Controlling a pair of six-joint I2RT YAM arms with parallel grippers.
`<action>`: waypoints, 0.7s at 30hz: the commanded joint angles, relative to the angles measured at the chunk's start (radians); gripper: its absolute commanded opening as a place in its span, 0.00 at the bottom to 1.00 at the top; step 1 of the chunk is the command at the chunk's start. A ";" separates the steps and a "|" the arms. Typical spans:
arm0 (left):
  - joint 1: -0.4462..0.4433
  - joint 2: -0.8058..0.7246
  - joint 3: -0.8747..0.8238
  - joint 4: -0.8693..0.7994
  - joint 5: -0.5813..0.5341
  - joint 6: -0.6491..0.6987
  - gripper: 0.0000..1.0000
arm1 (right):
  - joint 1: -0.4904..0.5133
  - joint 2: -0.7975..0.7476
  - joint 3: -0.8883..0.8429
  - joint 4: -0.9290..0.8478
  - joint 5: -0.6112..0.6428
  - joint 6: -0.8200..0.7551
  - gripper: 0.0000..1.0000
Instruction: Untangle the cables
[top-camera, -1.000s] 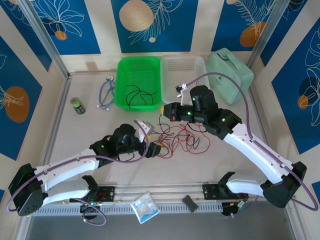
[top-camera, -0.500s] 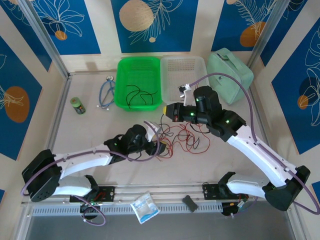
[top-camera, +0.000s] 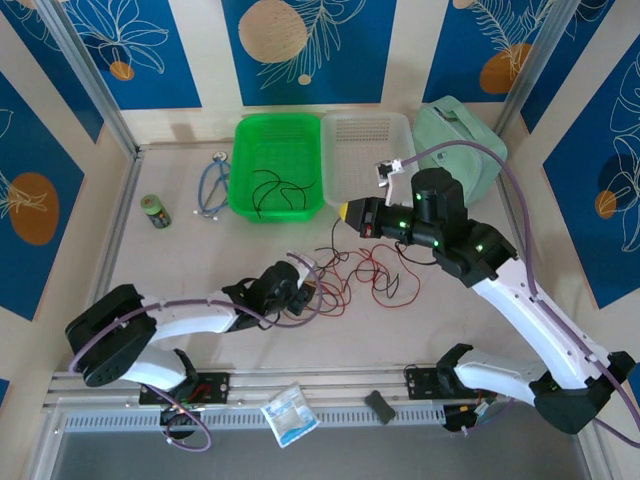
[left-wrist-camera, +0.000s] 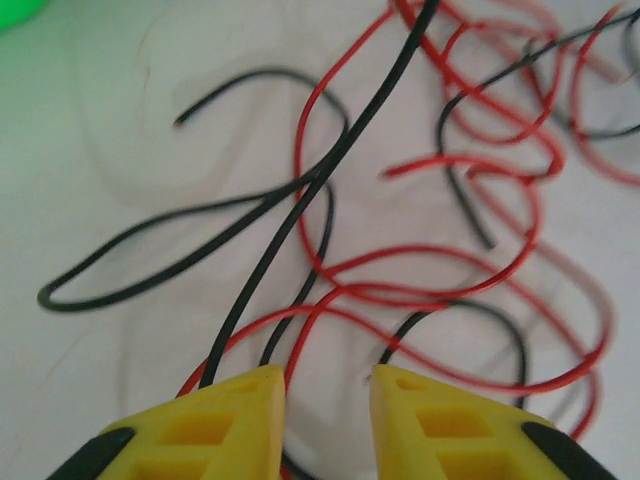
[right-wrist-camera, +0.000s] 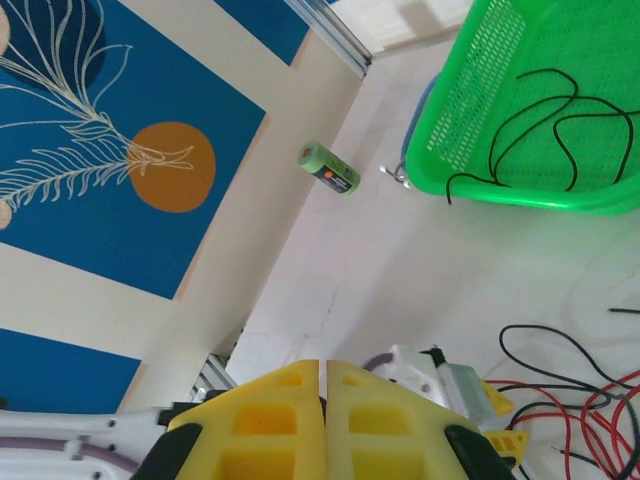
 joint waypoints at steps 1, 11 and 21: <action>-0.005 0.045 -0.013 0.043 -0.082 -0.035 0.23 | -0.007 -0.031 0.044 -0.029 -0.006 -0.017 0.00; -0.005 0.087 -0.015 0.056 -0.168 -0.074 0.00 | -0.029 -0.081 0.066 -0.069 0.009 -0.024 0.00; -0.005 0.097 -0.053 0.083 -0.161 -0.104 0.00 | -0.066 -0.092 0.178 -0.093 0.002 -0.051 0.00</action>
